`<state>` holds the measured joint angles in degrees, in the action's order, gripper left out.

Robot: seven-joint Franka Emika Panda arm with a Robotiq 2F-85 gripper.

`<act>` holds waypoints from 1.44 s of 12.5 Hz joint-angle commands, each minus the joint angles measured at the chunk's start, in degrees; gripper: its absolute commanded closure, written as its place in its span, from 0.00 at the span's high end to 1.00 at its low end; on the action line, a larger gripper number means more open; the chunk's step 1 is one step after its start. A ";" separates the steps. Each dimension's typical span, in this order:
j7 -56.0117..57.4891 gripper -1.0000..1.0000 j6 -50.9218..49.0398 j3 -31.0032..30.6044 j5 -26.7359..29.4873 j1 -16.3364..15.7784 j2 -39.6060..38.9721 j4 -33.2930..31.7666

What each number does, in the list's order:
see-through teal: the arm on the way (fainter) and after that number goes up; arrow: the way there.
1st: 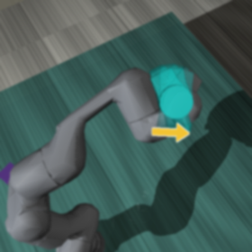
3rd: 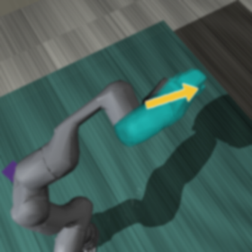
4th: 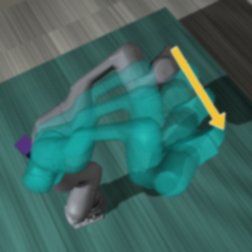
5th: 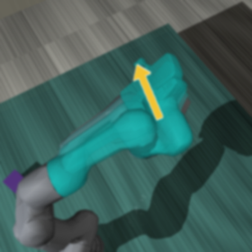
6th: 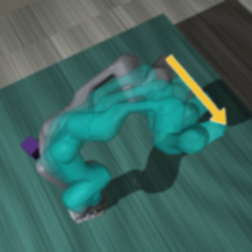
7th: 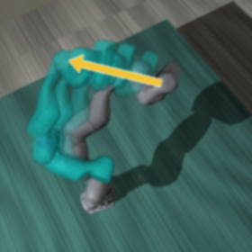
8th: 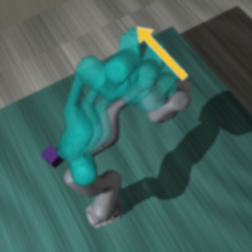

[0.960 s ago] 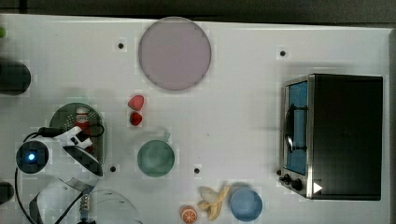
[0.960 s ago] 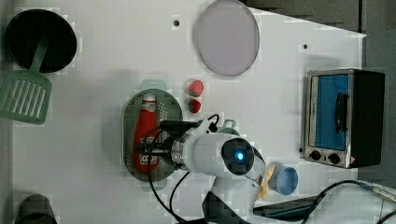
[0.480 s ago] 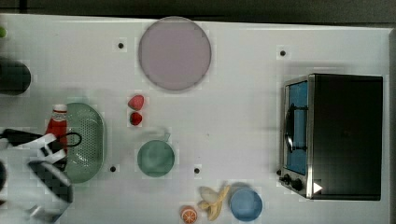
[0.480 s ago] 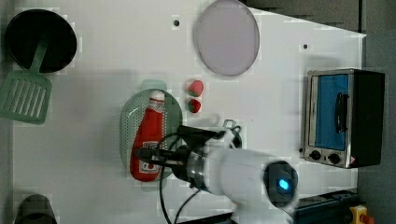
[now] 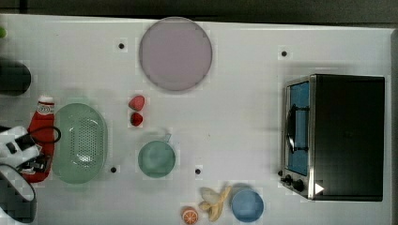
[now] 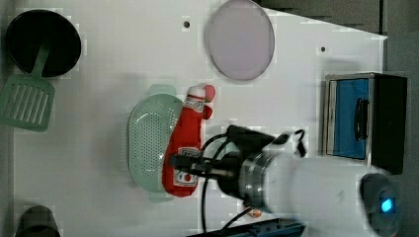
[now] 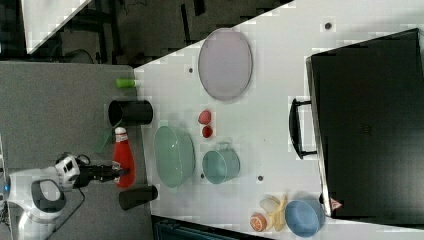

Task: Pick ketchup from strainer and place it on the table

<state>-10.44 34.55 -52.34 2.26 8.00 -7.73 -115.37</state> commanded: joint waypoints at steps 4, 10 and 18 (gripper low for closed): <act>14.19 0.60 -6.79 10.43 1.28 11.16 0.65 6.97; 19.55 0.60 -6.81 24.67 1.25 13.96 0.77 6.76; 20.54 0.60 -5.75 33.81 1.24 14.17 0.55 -5.38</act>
<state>7.81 28.47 -16.77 2.96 25.15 -8.30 -119.63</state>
